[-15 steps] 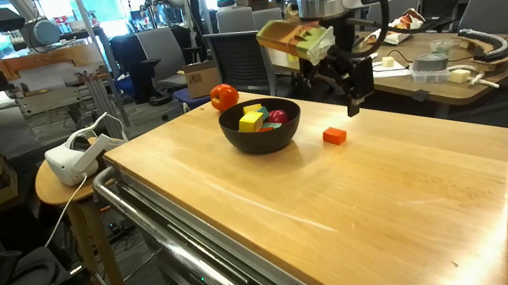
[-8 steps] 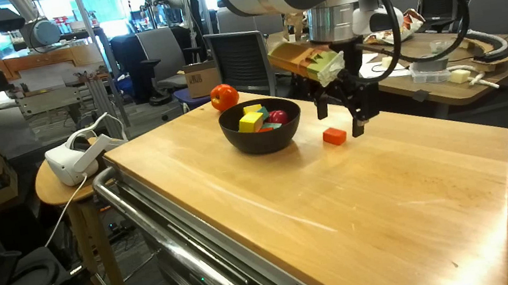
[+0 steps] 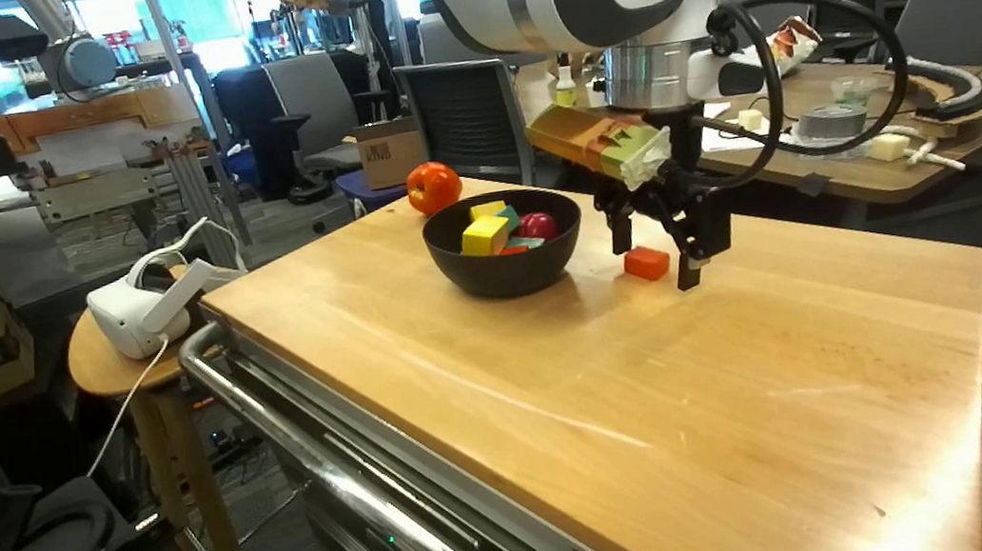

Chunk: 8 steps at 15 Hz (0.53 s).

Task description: Put the objects that are near the edge away from you in the bowl except the apple which you must move to the left, then put the rest of the blocks one at a time in the bowl, then move the apple to the right

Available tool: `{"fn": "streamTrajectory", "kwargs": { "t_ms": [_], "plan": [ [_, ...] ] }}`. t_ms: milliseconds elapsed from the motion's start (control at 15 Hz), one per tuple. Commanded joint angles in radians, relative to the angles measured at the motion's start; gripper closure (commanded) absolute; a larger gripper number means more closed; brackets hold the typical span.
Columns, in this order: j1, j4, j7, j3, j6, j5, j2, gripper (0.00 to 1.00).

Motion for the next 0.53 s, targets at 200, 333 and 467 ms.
{"fn": "streamTrajectory", "kwargs": {
  "t_ms": [200,333,467],
  "plan": [
    [0.000,0.088,0.018,-0.001,-0.064,0.003,0.047,0.50],
    [0.001,0.098,0.025,-0.003,-0.075,0.001,0.048,0.65],
    [0.005,0.097,0.036,-0.008,-0.067,-0.007,0.041,0.81]
  ]
}}
